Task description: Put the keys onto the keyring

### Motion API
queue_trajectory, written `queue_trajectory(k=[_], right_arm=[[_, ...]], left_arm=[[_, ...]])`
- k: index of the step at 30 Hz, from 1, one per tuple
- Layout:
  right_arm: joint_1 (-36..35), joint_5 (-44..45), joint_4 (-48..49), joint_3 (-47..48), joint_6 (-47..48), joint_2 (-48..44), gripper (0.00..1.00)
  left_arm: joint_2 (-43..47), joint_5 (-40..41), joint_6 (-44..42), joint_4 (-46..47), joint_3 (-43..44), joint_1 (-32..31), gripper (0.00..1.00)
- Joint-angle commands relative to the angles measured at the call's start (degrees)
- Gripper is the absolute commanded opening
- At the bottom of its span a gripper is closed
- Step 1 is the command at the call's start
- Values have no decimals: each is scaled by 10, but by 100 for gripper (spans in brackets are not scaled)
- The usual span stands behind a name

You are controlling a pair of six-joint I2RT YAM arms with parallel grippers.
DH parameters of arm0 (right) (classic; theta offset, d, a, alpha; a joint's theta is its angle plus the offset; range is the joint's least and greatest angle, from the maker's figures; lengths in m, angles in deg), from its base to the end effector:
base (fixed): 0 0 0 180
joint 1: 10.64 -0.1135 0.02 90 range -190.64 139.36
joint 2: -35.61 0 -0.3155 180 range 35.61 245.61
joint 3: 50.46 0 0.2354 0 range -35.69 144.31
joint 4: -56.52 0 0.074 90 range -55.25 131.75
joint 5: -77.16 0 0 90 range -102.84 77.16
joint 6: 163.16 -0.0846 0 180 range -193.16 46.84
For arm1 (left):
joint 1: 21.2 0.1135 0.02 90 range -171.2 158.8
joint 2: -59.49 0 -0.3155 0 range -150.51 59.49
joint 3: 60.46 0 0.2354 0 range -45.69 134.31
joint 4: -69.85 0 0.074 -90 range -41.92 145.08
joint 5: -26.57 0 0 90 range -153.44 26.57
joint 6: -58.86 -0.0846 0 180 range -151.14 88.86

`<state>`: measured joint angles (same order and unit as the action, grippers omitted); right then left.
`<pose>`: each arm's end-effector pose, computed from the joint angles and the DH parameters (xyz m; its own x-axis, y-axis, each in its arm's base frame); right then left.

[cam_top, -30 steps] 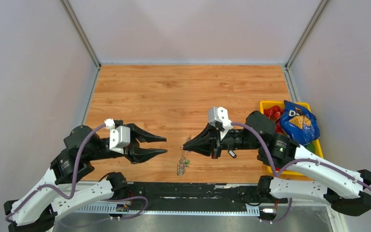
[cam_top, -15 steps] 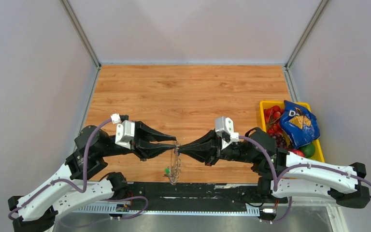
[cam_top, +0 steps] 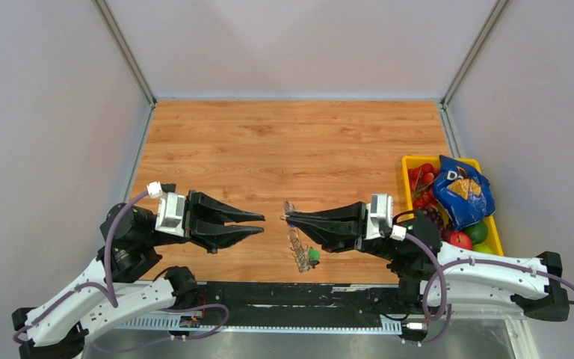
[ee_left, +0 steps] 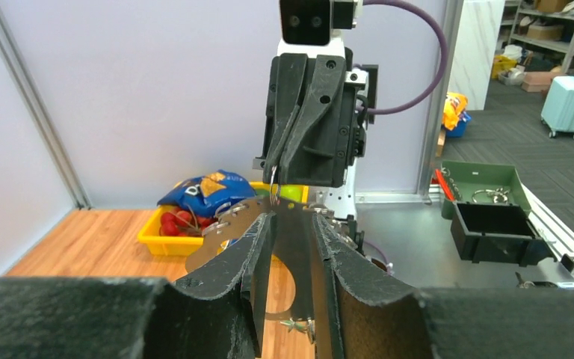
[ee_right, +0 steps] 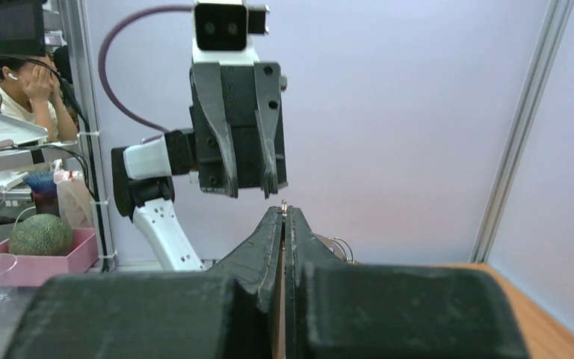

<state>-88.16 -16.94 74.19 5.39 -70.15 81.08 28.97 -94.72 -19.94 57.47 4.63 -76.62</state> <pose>0.0308 0.1674 0.4553 0.1533 0.4504 -0.8796 -0.9808 0.1778 -0.0799 0.0078 -0.0888 0.4625 0.0206 -0.3223 -0.9464 0.9996 0.0270 0.0126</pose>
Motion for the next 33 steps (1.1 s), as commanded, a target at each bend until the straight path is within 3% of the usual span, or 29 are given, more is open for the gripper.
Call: queue_trajectory(k=[1, 16, 33], right_arm=[[-5, -32, 123, 6, 44, 3, 0], [-6, -87, 118, 39, 57, 35, 0], [-6, -93, 122, 55, 58, 51, 0]], left_arm=[[-4, -15, 32, 66, -12, -1, 33], [-42, -45, 94, 179, -29, -1, 28], [-52, -60, 88, 167, -25, -1, 24]])
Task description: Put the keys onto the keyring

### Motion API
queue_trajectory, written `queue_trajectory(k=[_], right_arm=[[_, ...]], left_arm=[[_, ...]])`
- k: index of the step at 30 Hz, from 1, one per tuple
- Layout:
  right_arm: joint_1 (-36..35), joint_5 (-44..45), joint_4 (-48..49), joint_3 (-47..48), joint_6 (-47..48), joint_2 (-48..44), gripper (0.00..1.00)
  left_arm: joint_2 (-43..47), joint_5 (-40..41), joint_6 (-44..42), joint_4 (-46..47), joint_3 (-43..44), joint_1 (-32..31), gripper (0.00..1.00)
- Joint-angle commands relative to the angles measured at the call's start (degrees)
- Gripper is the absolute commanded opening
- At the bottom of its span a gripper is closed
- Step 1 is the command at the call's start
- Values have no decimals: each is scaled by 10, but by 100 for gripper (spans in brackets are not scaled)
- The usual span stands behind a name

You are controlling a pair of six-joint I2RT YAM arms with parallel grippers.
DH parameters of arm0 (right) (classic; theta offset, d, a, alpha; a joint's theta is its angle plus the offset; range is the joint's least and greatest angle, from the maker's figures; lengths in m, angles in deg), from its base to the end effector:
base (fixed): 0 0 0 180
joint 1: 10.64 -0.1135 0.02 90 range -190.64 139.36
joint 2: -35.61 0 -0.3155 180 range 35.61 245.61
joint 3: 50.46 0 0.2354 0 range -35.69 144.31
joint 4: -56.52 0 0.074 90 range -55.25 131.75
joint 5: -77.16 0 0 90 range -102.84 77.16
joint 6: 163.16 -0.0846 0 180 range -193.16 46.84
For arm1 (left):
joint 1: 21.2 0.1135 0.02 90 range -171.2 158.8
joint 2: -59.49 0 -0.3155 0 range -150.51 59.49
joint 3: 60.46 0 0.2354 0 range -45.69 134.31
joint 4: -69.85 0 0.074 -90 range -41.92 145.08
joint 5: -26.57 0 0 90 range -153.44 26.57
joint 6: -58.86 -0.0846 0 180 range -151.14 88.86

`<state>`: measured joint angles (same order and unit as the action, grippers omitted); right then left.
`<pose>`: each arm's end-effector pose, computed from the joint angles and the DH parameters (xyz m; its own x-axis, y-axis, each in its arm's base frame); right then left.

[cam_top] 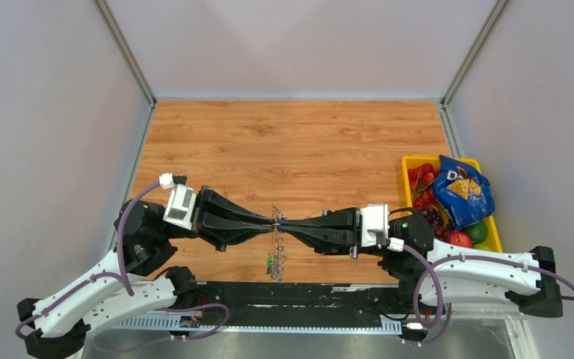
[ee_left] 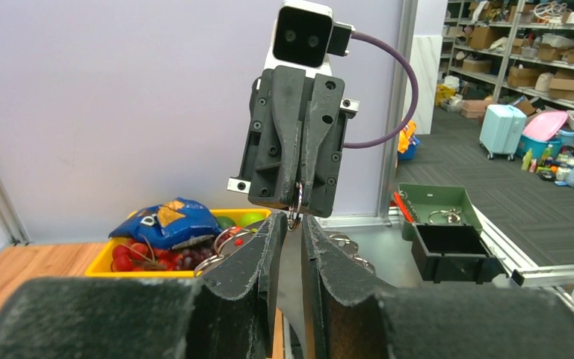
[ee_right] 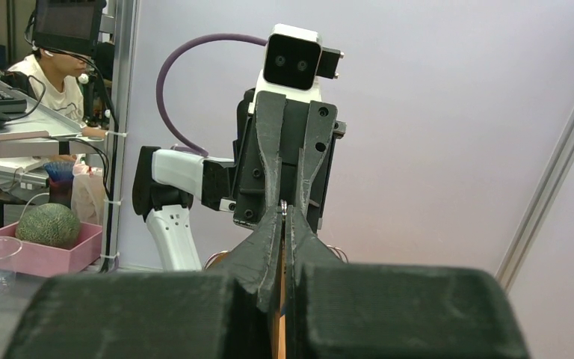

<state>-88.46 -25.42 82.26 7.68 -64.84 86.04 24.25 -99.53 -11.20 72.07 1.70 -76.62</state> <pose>0.0206 0.1827 0.4746 0.2587 0.5290 -0.8082 -0.9651 0.1059 -0.2395 0.0138 -0.1078 0.4714 -0.0667 -0.3888 -0.9189 0.9942 -0.1039 -0.0282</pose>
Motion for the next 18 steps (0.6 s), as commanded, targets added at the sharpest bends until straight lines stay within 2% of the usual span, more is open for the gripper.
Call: queue_trajectory(k=[1, 18], right_arm=[[-4, -9, 41, 33, 5, 3, 0], [-3, -8, 25, 38, 8, 8, 0]], left_arm=[[-6, -12, 1, 22, 4, -1, 24], [3, -7, -5, 12, 11, -2, 20]])
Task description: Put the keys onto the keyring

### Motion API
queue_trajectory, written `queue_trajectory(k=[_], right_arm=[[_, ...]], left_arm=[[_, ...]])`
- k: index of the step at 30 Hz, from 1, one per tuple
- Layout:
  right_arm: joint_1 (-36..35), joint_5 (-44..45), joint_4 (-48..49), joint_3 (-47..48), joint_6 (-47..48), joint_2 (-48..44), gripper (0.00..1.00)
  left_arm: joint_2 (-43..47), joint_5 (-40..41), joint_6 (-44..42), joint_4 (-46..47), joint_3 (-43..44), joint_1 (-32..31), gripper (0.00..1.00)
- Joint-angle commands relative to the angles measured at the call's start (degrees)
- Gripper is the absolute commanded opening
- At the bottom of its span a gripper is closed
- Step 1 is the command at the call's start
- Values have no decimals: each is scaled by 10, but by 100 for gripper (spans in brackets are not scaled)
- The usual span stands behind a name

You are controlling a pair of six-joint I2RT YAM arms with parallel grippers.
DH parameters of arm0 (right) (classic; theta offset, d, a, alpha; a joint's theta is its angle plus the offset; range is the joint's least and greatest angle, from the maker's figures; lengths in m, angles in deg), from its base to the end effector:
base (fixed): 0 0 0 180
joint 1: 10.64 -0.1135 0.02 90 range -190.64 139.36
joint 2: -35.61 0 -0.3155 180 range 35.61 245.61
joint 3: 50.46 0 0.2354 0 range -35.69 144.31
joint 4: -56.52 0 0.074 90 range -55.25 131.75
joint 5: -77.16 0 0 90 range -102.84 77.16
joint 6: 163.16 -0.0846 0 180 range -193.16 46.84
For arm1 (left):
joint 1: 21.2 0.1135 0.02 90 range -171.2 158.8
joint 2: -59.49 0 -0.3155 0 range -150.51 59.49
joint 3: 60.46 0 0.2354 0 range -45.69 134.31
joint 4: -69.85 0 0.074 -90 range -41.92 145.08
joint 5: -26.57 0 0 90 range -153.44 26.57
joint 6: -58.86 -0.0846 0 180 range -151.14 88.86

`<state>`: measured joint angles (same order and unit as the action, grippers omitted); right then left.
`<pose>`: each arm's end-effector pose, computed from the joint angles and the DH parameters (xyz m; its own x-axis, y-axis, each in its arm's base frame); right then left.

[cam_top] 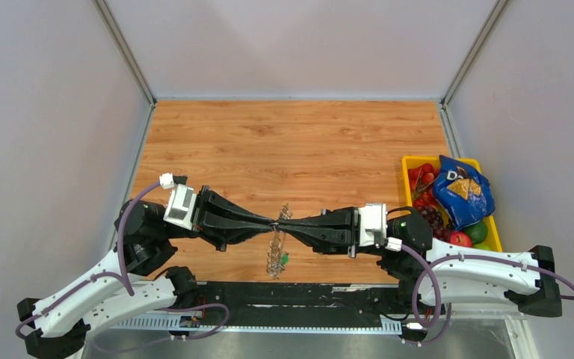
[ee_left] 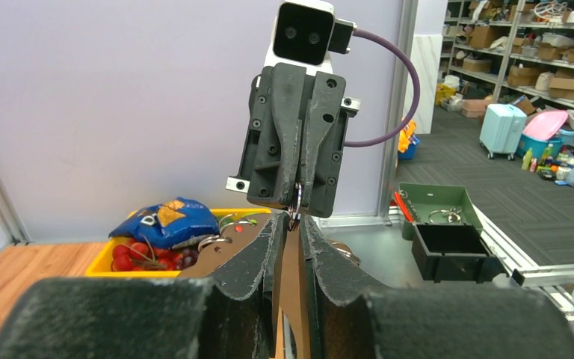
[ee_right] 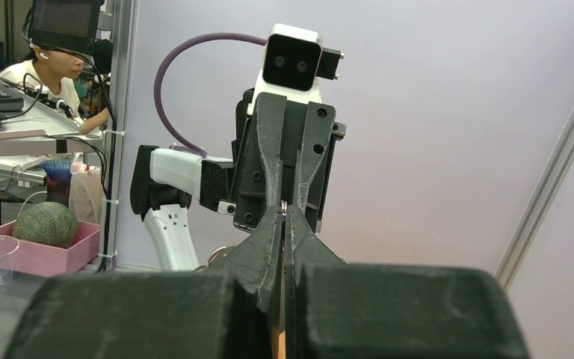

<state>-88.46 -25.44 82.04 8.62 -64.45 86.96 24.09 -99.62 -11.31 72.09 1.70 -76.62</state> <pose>0.0214 0.1868 0.4774 0.2646 0.5256 -0.8085 -0.9635 0.1084 -0.2449 0.0142 -0.1086 0.4712 -0.0660 -0.3866 -0.9199 0.9941 -0.1045 -0.0274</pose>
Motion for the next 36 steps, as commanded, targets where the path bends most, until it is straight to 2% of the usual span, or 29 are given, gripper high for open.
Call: queue_trajectory(k=[1, 9, 16, 20, 25, 34, 35, 36], right_arm=[[-3, -8, 26, 29, 4, -1, 0], [-3, -8, 19, 30, 3, 0, 0], [-3, -9, 16, 32, 3, 2, 0], [-3, -12, 18, 33, 3, 3, 0], [-3, -10, 10, 34, 3, 4, 0], [-3, 11, -72, 40, 2, -24, 0], [-3, 15, -90, 42, 1, -29, 2], [-4, 20, -104, 43, 0, -37, 9]], left_arm=[[5, -5, -4, 12, 11, -2, 20], [6, 0, -5, 10, 14, -2, 27], [5, 2, -7, 7, 16, -2, 27], [3, 0, -10, 3, 19, -1, 21], [-2, -2, -13, -12, 29, -1, 1], [10, 20, -31, -41, 33, -2, 0], [13, 19, -35, -43, 32, -2, 0], [14, 20, -38, -49, 31, -1, 0]])
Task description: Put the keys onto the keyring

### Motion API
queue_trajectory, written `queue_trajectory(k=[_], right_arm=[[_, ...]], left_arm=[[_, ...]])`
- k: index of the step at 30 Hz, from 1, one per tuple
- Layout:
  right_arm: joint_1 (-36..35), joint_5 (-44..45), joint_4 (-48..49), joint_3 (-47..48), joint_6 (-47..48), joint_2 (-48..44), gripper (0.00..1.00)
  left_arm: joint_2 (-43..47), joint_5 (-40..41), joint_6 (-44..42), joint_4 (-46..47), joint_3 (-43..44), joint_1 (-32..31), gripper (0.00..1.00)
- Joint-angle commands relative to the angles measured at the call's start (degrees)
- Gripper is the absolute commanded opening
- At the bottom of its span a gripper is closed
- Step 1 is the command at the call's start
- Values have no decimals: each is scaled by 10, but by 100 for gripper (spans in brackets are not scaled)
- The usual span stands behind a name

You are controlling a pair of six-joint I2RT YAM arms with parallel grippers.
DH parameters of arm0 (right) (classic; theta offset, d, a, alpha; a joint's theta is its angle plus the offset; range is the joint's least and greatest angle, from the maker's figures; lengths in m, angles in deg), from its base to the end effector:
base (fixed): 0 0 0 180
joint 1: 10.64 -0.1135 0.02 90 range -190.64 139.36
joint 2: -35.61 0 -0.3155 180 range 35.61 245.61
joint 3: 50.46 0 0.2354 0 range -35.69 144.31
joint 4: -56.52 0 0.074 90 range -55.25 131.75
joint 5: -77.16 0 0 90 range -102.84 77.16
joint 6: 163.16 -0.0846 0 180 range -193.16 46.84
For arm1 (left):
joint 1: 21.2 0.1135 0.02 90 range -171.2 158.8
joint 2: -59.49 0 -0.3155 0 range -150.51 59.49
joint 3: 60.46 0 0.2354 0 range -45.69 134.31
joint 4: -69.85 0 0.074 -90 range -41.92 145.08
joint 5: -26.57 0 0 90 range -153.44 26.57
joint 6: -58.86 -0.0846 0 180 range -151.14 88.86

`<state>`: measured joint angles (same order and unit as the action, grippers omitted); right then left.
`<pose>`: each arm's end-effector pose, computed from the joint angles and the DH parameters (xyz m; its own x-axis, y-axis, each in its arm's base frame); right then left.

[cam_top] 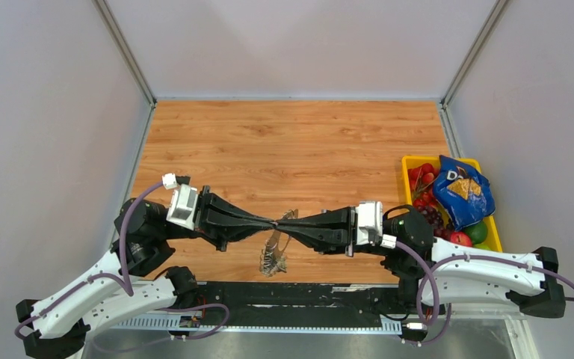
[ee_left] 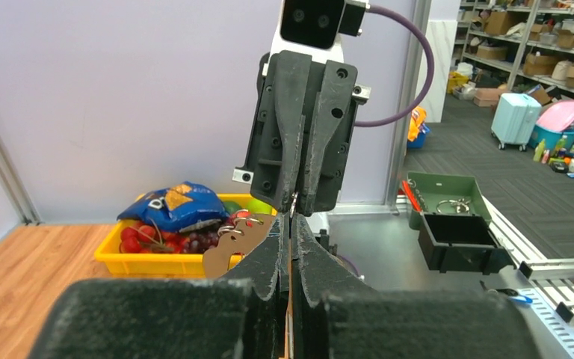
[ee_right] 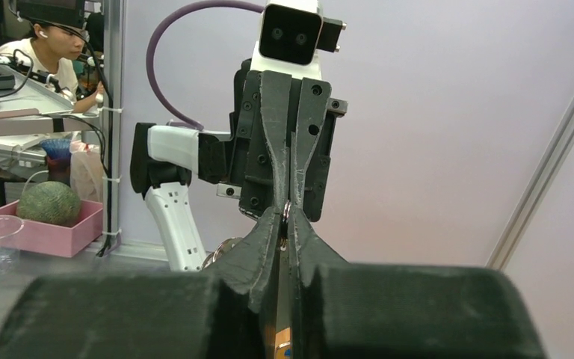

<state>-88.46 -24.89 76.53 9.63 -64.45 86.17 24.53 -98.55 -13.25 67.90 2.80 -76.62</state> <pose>0.0224 0.1876 0.4734 0.2534 0.4720 -0.8444 -0.9671 0.1014 -0.2335 0.0150 -0.1075 0.4694 -0.0570 -0.3600 -0.9312 0.9967 -0.0744 -0.0323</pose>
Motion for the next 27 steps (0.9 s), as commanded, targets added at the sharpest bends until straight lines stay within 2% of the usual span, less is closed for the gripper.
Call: queue_trajectory(k=[1, 7, 11, 20, 23, 27], right_arm=[[-3, 20, -64, 33, -1, -36, 15], [-3, 85, -168, 34, 1, -90, 46], [-3, 143, -227, 33, -6, -123, 55], [-3, 340, -429, 52, -82, -134, 65], [-2, 435, -500, 50, -145, -136, 68], [7, 491, -589, 37, -243, -124, 66]], left_arm=[[13, 9, -25, -9, 17, -1, 0], [33, 10, -52, -31, 5, -1, 0], [37, 7, -72, -55, 4, -1, 0], [54, 14, -133, -107, -5, -1, 0], [65, 32, -140, -123, -6, -1, 0], [75, 37, -139, -149, -7, -1, 0]])
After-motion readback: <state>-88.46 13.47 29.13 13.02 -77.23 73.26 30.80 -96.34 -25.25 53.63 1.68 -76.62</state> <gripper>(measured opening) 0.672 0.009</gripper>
